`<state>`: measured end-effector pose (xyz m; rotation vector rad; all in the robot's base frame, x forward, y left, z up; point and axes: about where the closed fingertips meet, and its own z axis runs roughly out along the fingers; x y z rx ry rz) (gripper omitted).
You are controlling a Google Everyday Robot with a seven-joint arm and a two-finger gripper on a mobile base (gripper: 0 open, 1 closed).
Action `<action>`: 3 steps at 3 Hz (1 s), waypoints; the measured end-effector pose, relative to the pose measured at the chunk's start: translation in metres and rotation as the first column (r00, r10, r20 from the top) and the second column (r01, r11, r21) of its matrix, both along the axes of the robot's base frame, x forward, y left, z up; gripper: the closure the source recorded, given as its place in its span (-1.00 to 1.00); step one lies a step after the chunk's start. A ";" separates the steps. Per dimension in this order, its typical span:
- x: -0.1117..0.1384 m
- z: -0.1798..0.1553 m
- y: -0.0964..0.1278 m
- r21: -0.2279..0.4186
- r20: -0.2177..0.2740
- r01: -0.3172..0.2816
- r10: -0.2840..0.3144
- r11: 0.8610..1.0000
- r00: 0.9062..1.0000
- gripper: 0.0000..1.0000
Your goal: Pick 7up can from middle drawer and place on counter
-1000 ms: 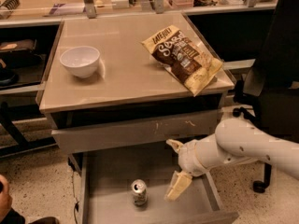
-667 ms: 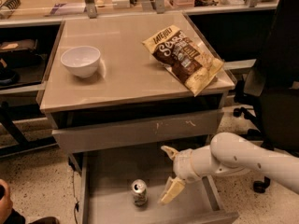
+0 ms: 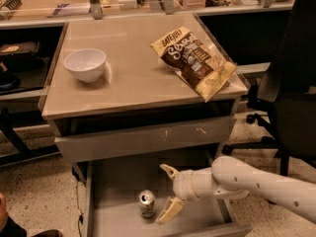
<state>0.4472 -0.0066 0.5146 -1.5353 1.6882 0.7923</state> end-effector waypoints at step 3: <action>0.004 -0.040 0.027 0.071 -0.001 -0.012 0.012 0.997 1.000 -1.00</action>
Offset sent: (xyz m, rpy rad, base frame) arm -0.0012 0.0151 -0.0140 0.0352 0.0063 0.0113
